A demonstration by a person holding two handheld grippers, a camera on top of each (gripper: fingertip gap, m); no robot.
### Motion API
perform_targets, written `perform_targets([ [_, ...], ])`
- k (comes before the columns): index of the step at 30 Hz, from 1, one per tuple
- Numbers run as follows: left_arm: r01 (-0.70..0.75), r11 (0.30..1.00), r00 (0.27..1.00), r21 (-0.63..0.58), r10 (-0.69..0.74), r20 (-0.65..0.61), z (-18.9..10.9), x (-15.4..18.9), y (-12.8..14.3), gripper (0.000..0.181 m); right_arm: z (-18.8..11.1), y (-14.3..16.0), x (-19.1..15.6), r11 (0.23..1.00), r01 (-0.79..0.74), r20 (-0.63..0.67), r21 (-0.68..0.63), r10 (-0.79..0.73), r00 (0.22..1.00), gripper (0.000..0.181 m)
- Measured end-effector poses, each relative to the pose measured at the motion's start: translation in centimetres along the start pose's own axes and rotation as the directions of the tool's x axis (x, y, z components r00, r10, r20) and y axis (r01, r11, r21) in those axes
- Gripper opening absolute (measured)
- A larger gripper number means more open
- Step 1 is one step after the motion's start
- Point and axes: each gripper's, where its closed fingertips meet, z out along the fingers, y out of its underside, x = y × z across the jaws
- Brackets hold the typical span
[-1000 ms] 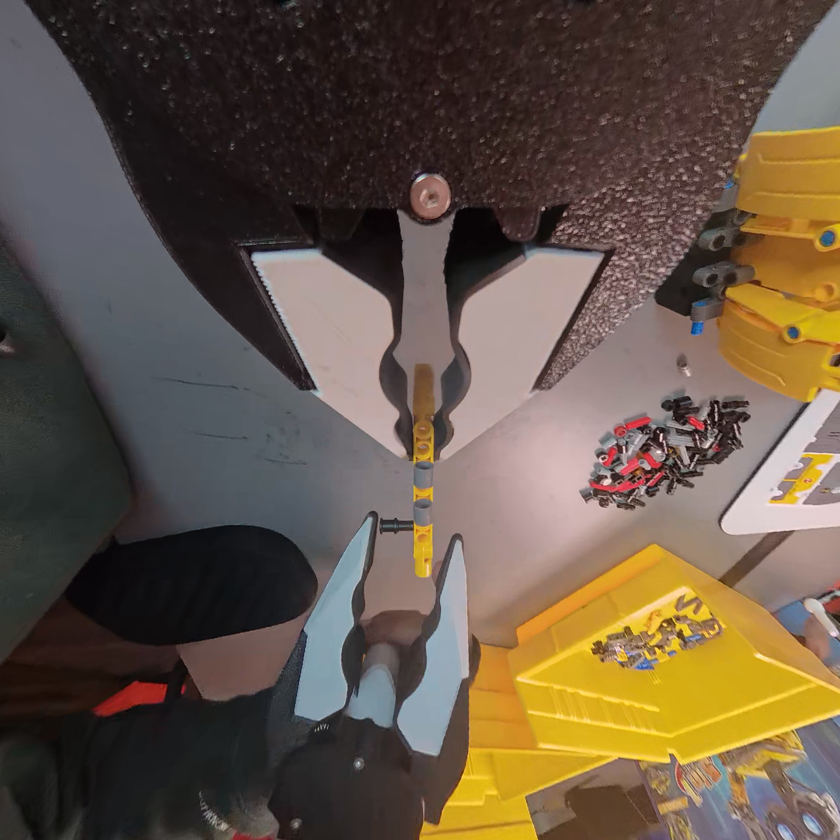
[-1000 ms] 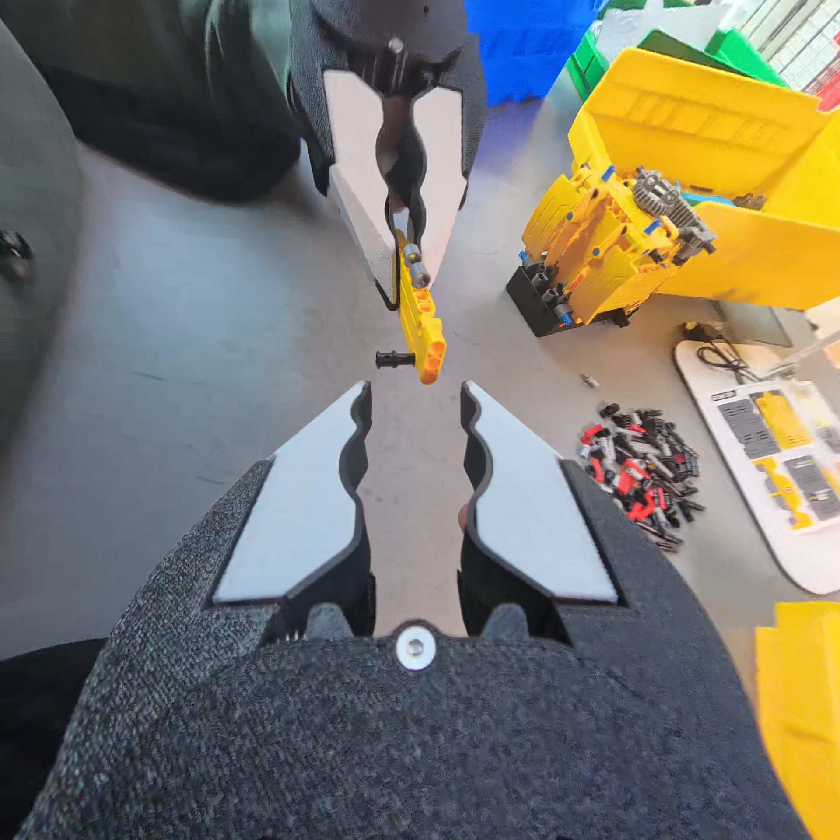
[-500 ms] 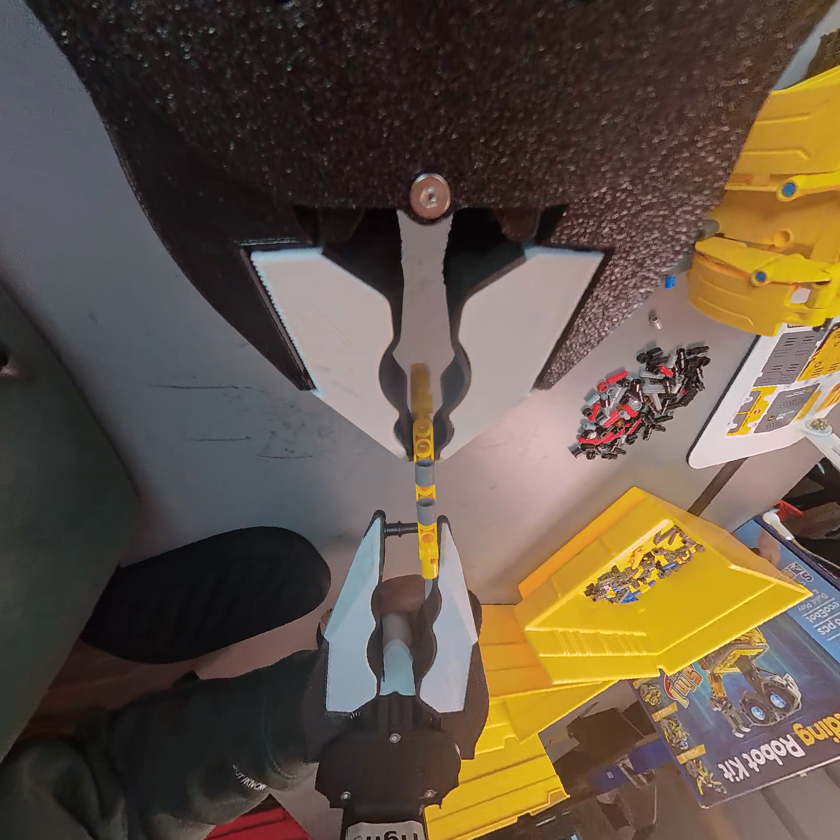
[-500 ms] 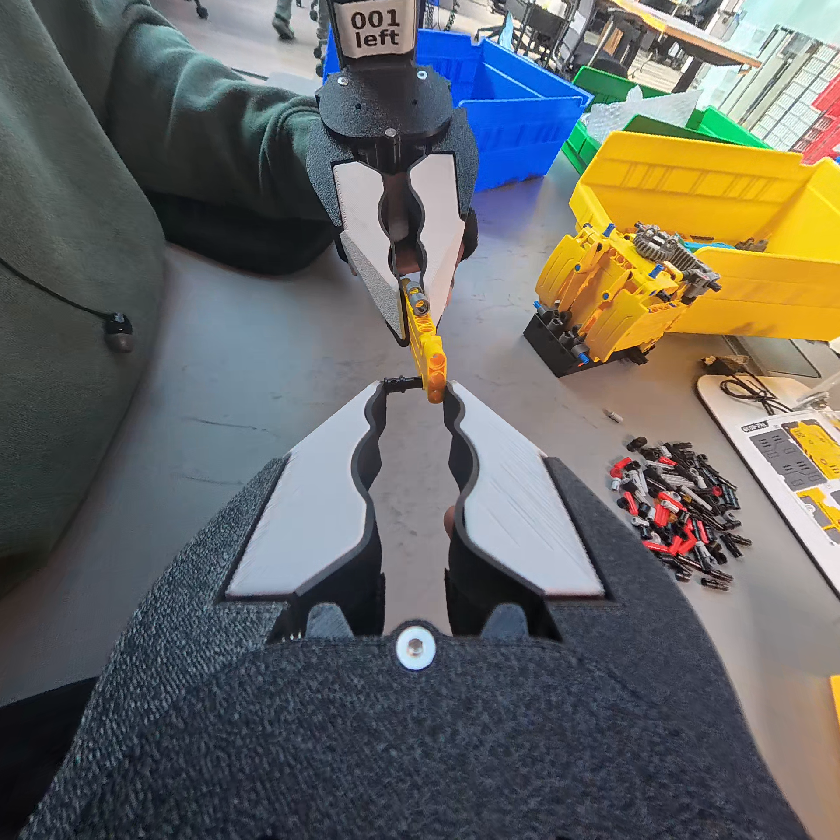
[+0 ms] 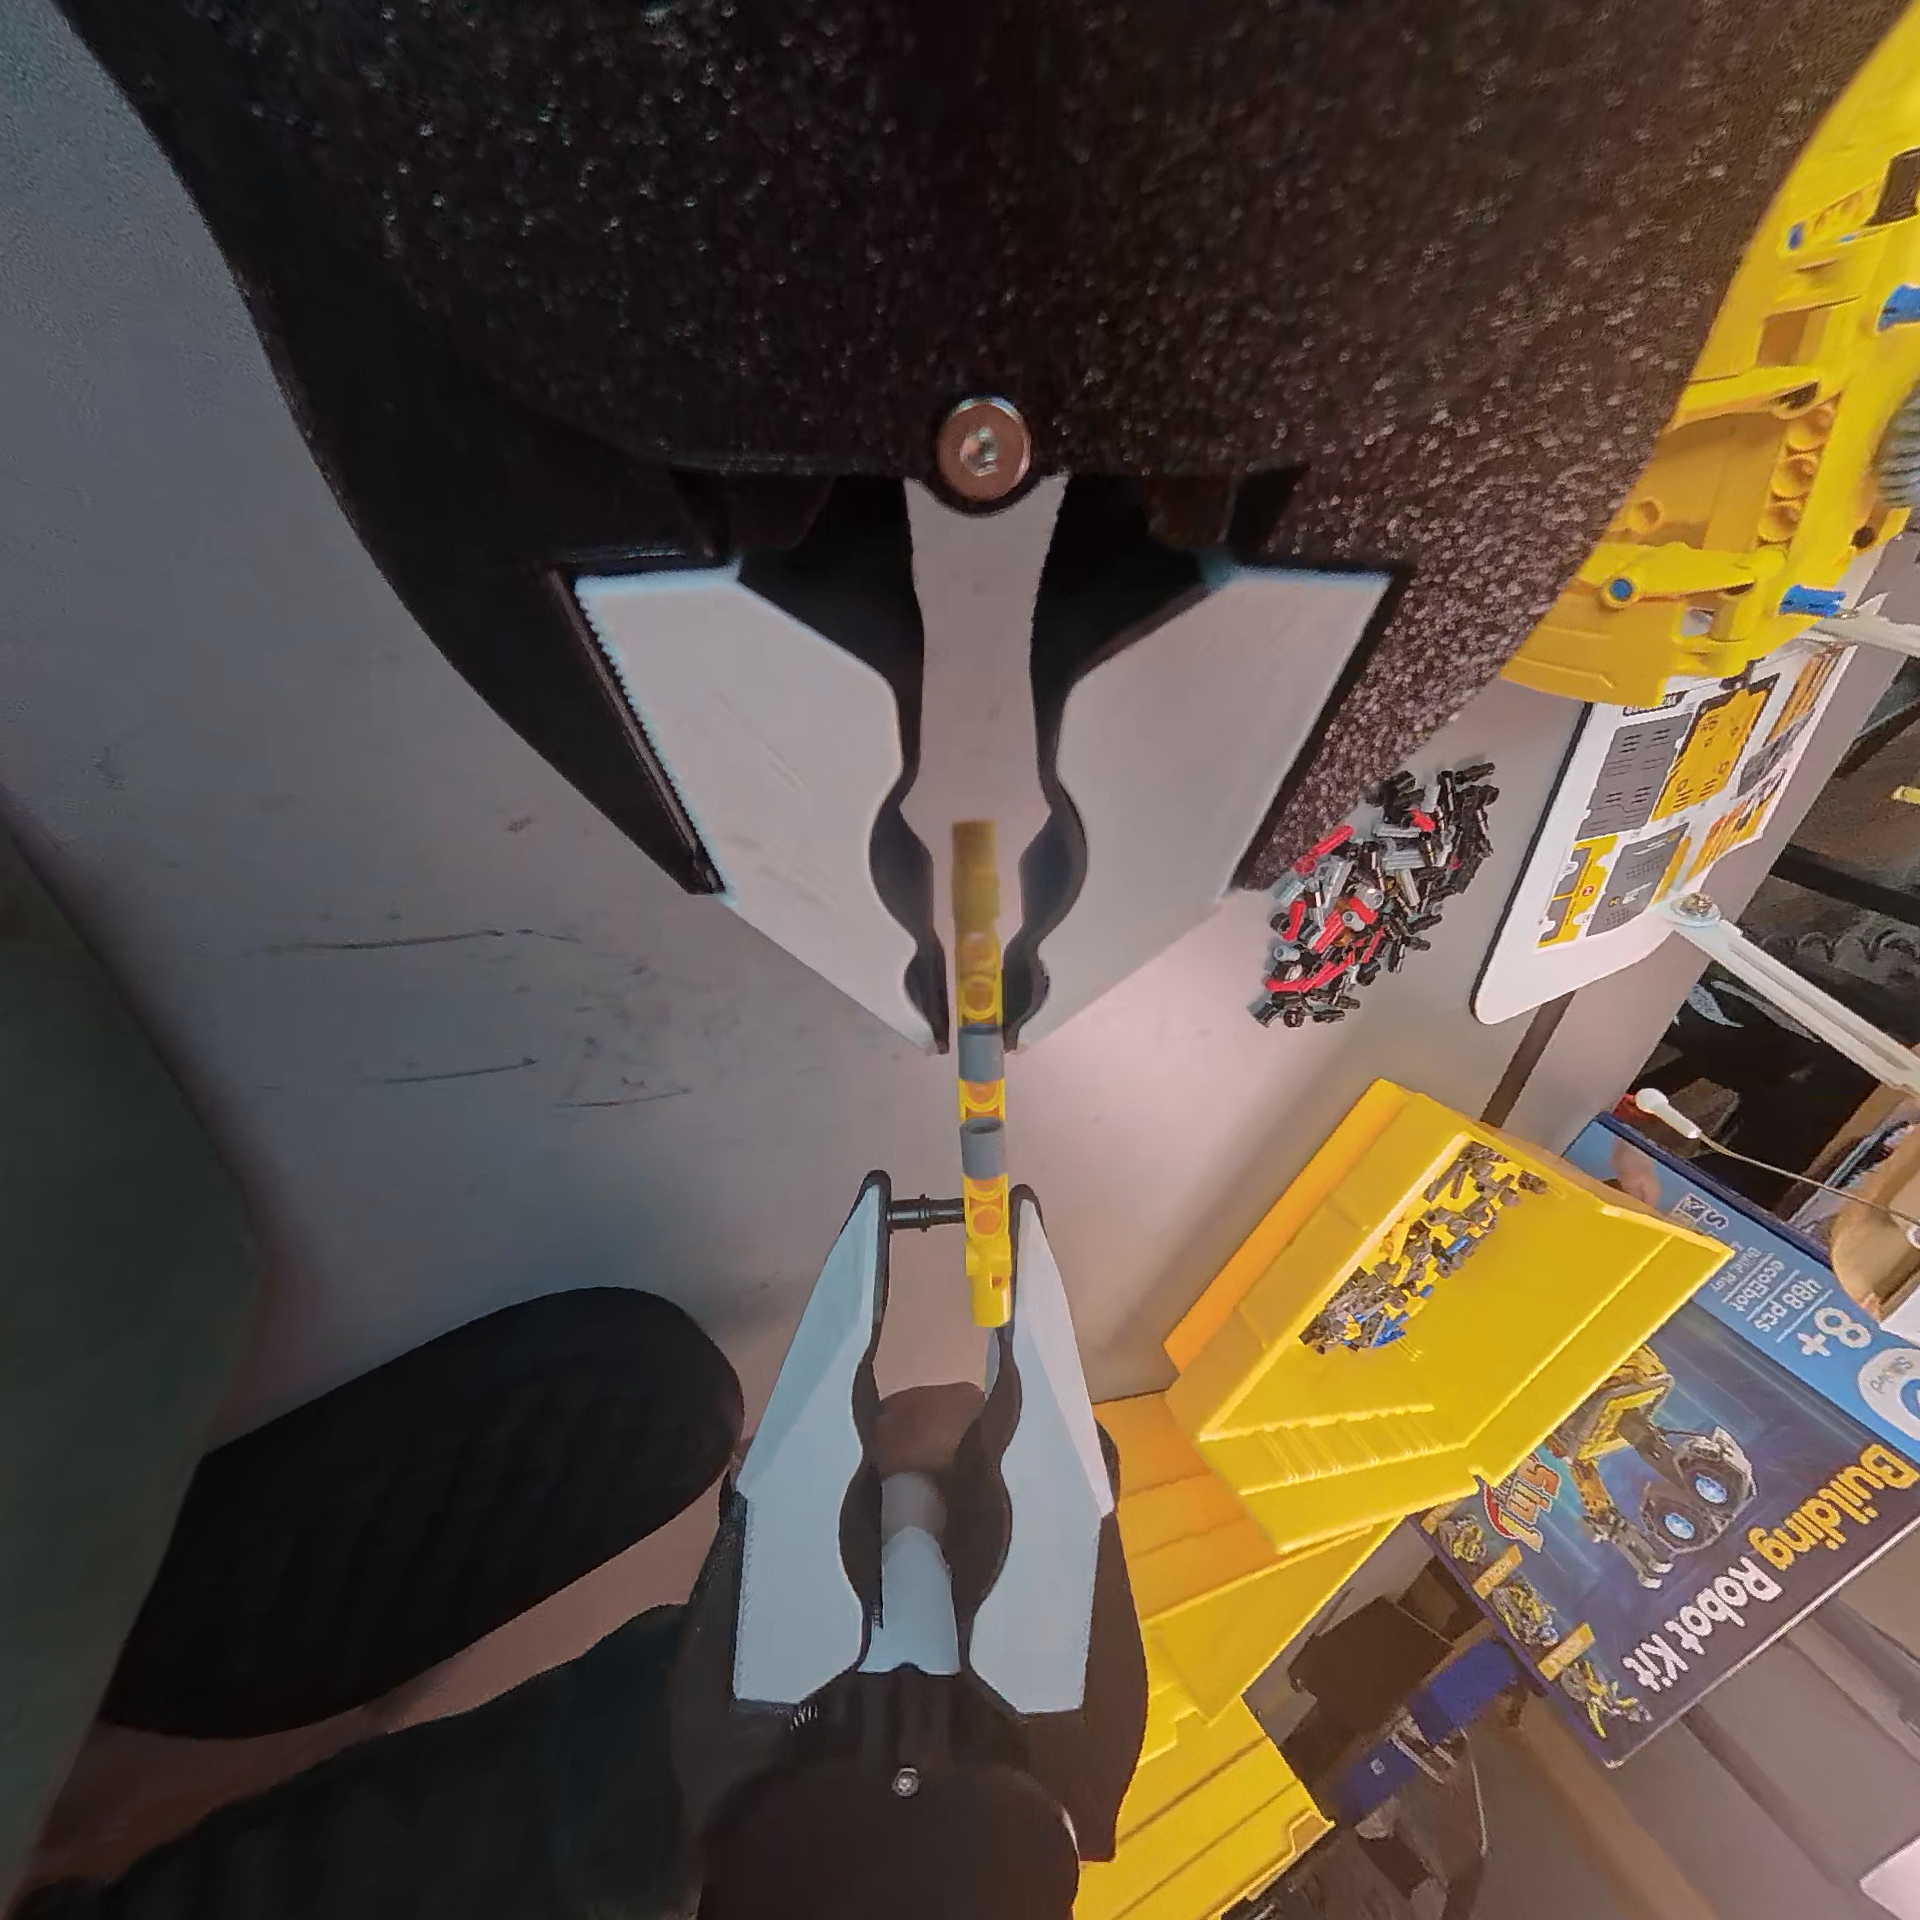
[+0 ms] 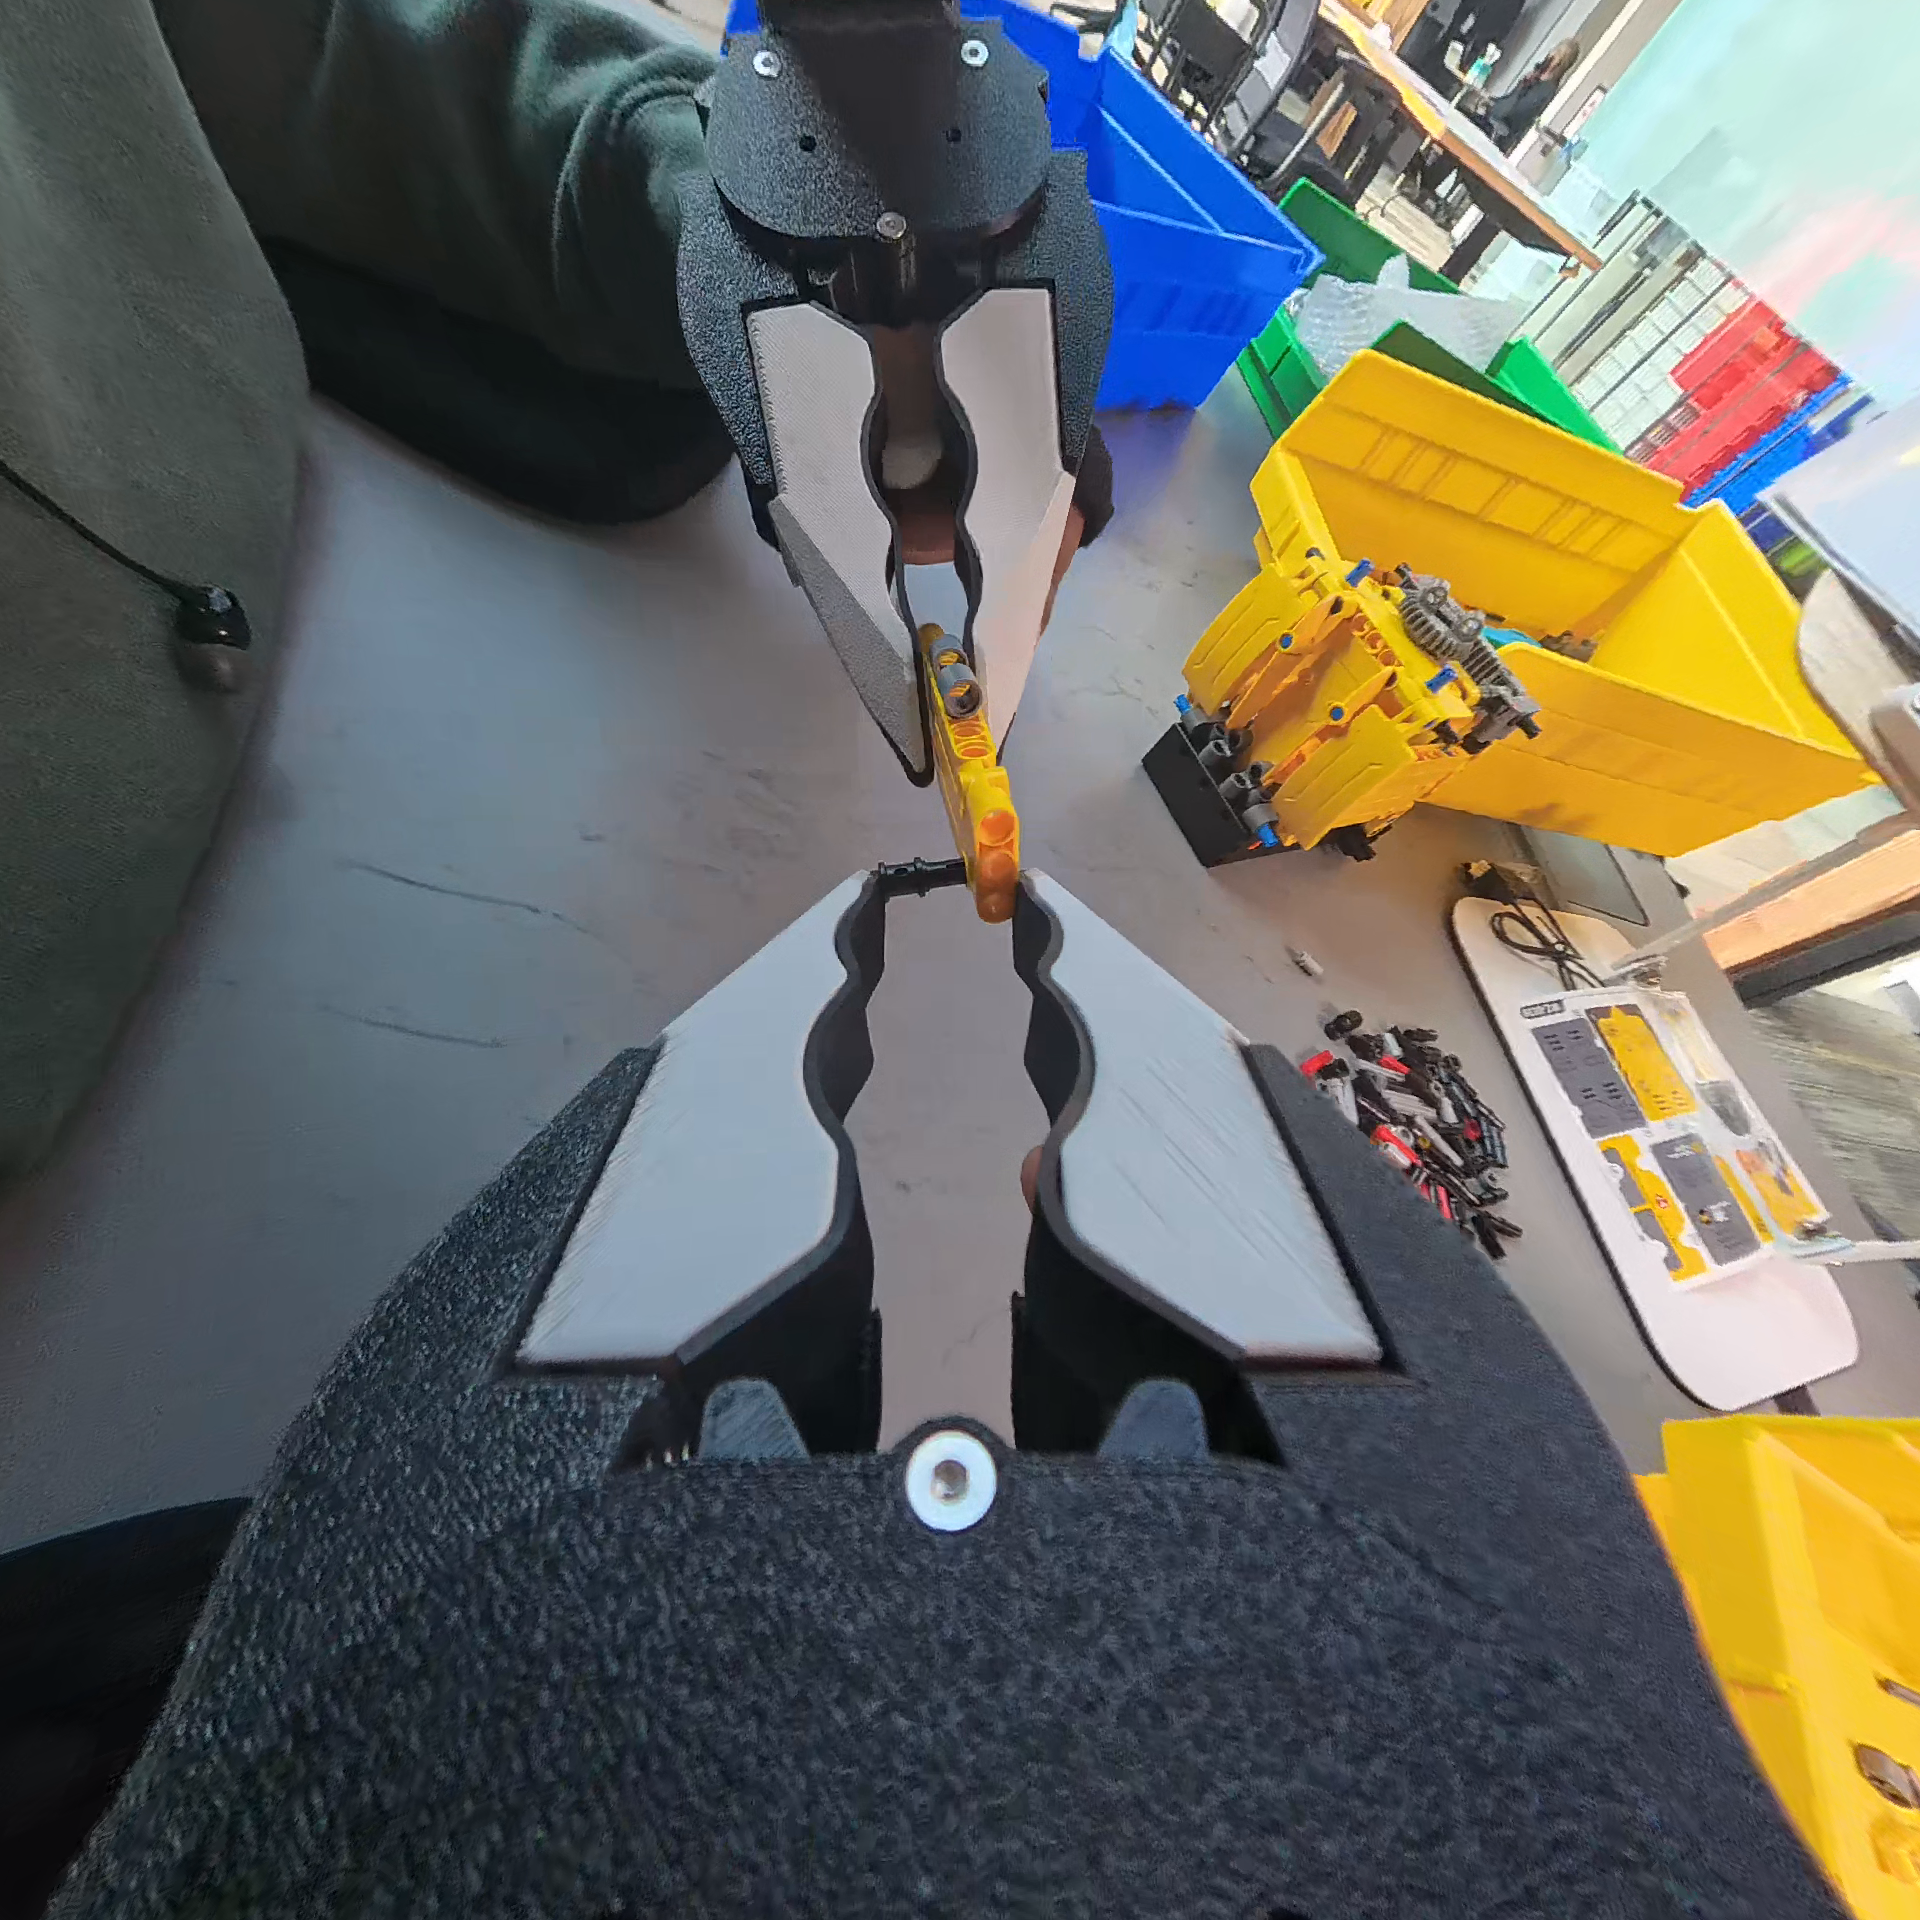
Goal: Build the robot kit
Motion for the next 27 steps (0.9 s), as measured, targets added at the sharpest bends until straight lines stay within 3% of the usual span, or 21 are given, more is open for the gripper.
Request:
perform_targets([
  [3,0.010,1.000,1.000,0.007,-0.010,-0.001,0.2,0.1,-0.3,0.013,0.8,-0.1,-0.2,0.995,0.094,-0.024,-0.024,-0.094,0.995,0.024],
  [8,-0.062,0.995,0.996,-0.080,0.066,0.057,0.7,-0.3,0.6,0.006,2.1,-0.5,-0.4,0.987,0.161,-0.041,-0.016,-0.162,0.986,0.024],
  [16,-0.142,0.981,0.989,-0.135,0.147,0.032,0.9,0.4,1.0,0.007,2.2,0.1,-1.0,0.997,0.081,0.009,0.014,-0.081,0.997,0.024],
  [27,-0.076,0.988,0.994,-0.137,0.065,-0.086,1.3,2.5,1.5,0.008,2.2,0.8,-2.9,0.999,-0.041,0.169,0.035,0.034,0.985,0.023],
])
